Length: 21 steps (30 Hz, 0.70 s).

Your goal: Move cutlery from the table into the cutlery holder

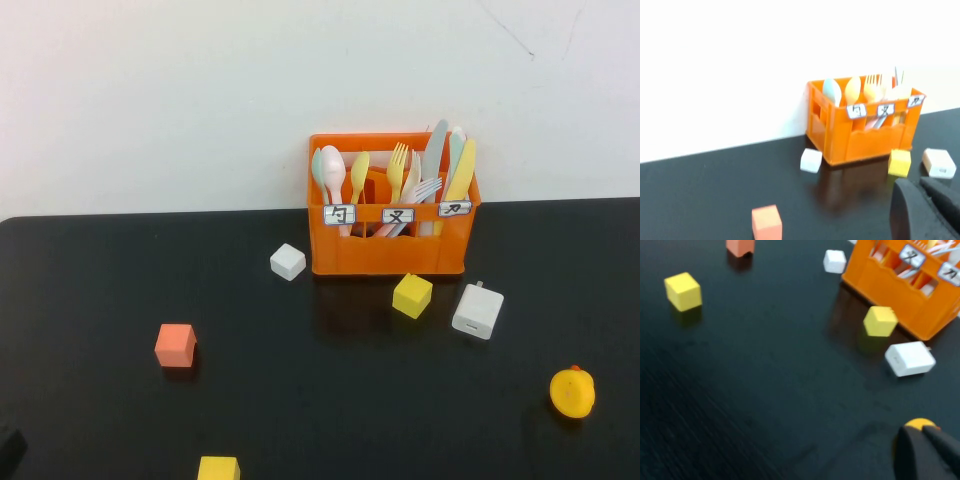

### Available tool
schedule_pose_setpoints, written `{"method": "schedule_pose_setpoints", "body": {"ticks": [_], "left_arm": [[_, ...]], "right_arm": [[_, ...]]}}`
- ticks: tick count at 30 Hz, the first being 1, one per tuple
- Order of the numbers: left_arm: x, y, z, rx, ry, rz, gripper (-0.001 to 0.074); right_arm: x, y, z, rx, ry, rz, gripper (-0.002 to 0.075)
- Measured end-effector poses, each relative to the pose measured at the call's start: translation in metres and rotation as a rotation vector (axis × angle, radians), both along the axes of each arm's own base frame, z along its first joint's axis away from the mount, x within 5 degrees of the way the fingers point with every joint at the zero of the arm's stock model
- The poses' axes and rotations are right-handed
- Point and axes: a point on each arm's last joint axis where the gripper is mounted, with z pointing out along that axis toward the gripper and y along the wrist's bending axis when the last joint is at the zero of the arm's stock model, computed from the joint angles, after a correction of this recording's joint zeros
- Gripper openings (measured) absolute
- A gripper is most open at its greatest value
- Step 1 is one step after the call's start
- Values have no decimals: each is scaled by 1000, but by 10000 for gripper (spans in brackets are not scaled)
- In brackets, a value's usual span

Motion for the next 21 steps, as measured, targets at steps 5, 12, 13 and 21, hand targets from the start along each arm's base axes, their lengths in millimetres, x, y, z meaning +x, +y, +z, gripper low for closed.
{"method": "schedule_pose_setpoints", "body": {"ticks": [5,12,13,21], "left_arm": [[2,-1,-13,20,33,0,-1],[4,-2,-27,47,79,4,-1],[5,-2,-28,50,86,7,-1],[5,0,-30,101,87,29,-1]], "right_arm": [[-1,1,0,16,16,3,2],[-1,1,0,19,22,3,1],[-1,1,0,19,22,3,1],[-1,1,0,19,22,3,0]]}}
